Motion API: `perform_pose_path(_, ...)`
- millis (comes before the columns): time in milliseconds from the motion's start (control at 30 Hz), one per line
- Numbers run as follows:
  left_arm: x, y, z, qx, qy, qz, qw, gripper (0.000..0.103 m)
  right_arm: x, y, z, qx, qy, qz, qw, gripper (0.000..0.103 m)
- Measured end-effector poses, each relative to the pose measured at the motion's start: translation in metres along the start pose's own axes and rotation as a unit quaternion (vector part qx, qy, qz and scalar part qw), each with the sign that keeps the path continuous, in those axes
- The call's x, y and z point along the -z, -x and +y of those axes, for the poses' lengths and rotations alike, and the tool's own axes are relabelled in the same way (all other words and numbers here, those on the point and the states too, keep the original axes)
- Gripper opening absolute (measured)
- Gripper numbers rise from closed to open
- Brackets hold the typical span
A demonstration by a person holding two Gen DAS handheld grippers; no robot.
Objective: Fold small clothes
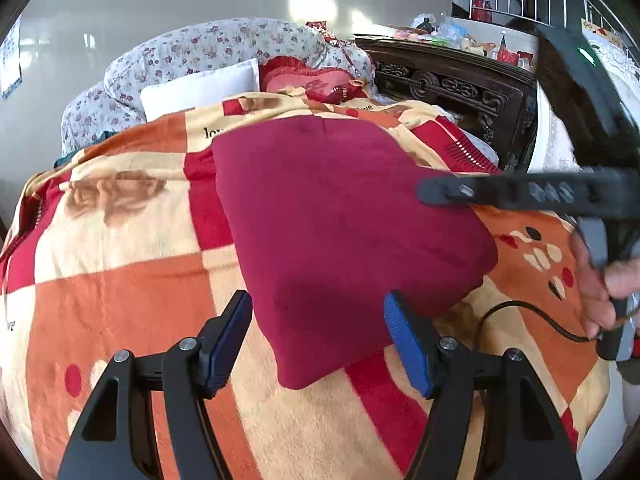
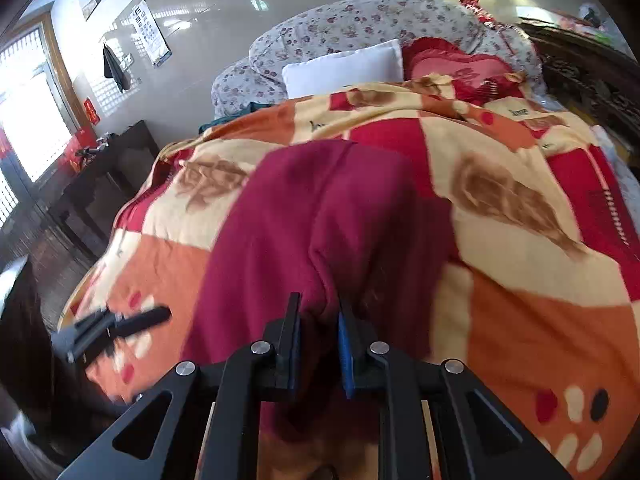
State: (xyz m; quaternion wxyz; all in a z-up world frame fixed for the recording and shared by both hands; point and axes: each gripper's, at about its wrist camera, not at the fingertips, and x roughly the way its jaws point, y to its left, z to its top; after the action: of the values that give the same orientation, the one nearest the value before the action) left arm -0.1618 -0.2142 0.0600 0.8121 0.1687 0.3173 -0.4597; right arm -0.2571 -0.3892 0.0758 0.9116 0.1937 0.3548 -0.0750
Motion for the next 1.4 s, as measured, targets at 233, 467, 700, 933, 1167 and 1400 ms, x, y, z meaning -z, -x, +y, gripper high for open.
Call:
perform_pose_path(233, 0.005, -0.012, 0.007, -0.001, 0.032, 0.017, 0.9994, 0.069, 0.022, -0.014, -0.02, 0.005, -0.039, 0.019, 0.999, 0.017)
perform_pose_path(467, -0.007, 0.004, 0.014, -0.016, 0.045, -0.007, 0.9988, 0.073, 0.004, 0.039, -0.004, -0.006, -0.06, -0.047, 0.997, 0.043)
perform_pose_path(700, -0.017, -0.01, 0.018, -0.041, 0.056, -0.001, 0.9976, 0.074, -0.013, 0.016, 0.018, 0.016, -0.014, -0.043, 0.999, 0.043)
perform_pose_path(933, -0.02, -0.034, 0.028, -0.036, 0.069, 0.013, 0.9969, 0.084, -0.012, -0.032, -0.015, 0.066, -0.032, 0.004, 0.997, 0.042)
perform_pose_path(1167, -0.024, -0.032, 0.05, 0.008, 0.108, 0.011, 0.9941, 0.086, -0.01, -0.001, -0.03, 0.044, -0.062, -0.053, 0.996, 0.081)
perform_pose_path(1400, -0.032, -0.043, 0.077, 0.044, 0.156, 0.02, 0.9867, 0.089, -0.017, -0.017, -0.061, -0.004, -0.121, -0.047, 0.992, 0.091)
